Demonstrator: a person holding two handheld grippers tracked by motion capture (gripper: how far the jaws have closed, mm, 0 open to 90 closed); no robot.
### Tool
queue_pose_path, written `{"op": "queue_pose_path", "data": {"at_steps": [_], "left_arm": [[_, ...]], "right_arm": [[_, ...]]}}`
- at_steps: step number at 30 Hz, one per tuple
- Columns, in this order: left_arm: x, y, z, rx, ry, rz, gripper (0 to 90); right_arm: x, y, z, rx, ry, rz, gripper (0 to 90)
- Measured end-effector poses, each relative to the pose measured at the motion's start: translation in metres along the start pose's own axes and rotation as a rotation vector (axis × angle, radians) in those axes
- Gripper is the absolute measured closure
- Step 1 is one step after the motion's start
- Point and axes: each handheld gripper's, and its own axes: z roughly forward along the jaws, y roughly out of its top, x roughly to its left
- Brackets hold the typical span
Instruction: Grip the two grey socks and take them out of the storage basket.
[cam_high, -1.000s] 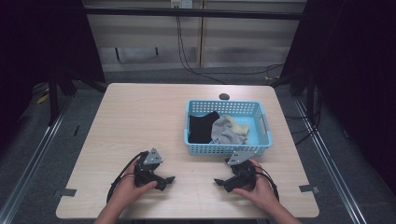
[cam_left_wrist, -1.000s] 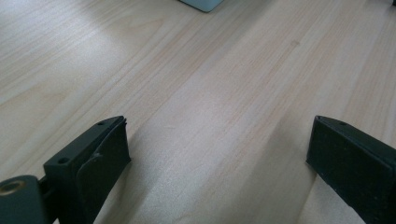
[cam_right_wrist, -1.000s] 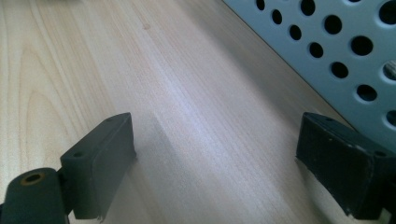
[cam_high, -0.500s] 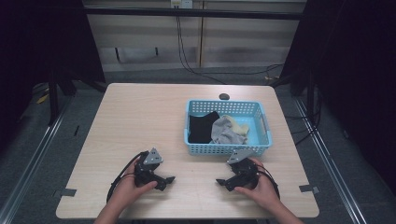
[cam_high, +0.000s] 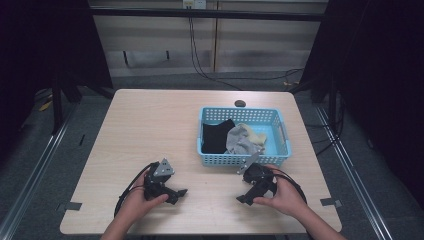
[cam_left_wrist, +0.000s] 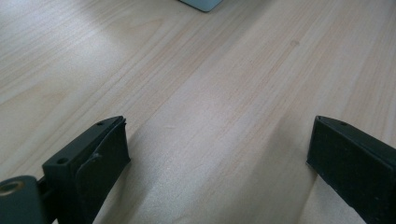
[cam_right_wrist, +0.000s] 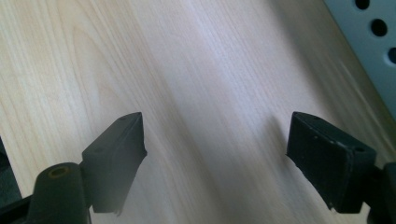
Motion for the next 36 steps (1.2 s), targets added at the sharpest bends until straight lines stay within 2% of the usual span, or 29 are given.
{"op": "queue_pose_path", "data": {"at_steps": [2, 7, 11, 16, 19, 25, 31, 32, 36], "left_arm": [[0.0, 0.0, 0.0, 0.0, 0.0, 0.0, 4.6], [0.0, 0.0, 0.0, 0.0, 0.0, 0.0, 4.6], [0.0, 0.0, 0.0, 0.0, 0.0, 0.0, 4.6], [0.0, 0.0, 0.0, 0.001, 0.0, 0.0, 4.5], [0.0, 0.0, 0.0, 0.0, 0.0, 0.0, 4.5], [0.0, 0.0, 0.0, 0.001, 0.0, 0.0, 4.5], [0.0, 0.0, 0.0, 0.0, 0.0, -0.001, 4.5], [0.0, 0.0, 0.0, 0.0, -0.001, 0.0, 4.5], [0.0, 0.0, 0.0, 0.001, -0.001, 0.0, 4.4]], "right_arm": [[-0.004, 0.003, -0.005, 0.032, 0.004, -0.01, 19.3], [-0.009, 0.008, -0.014, 0.049, 0.007, -0.014, 19.8], [-0.012, 0.014, -0.027, 0.072, 0.0, -0.024, 20.2], [-0.019, 0.023, -0.048, 0.084, 0.02, -0.035, 20.5], [-0.021, 0.027, -0.054, 0.071, 0.03, -0.029, 21.2], [-0.025, 0.041, -0.072, 0.09, 0.003, -0.055, 21.8], [-0.031, 0.051, -0.082, 0.093, -0.018, -0.049, 21.9], [-0.036, 0.054, -0.085, 0.085, -0.025, -0.048, 21.9], [-0.042, 0.059, -0.087, 0.082, -0.04, -0.031, 21.9]]}}
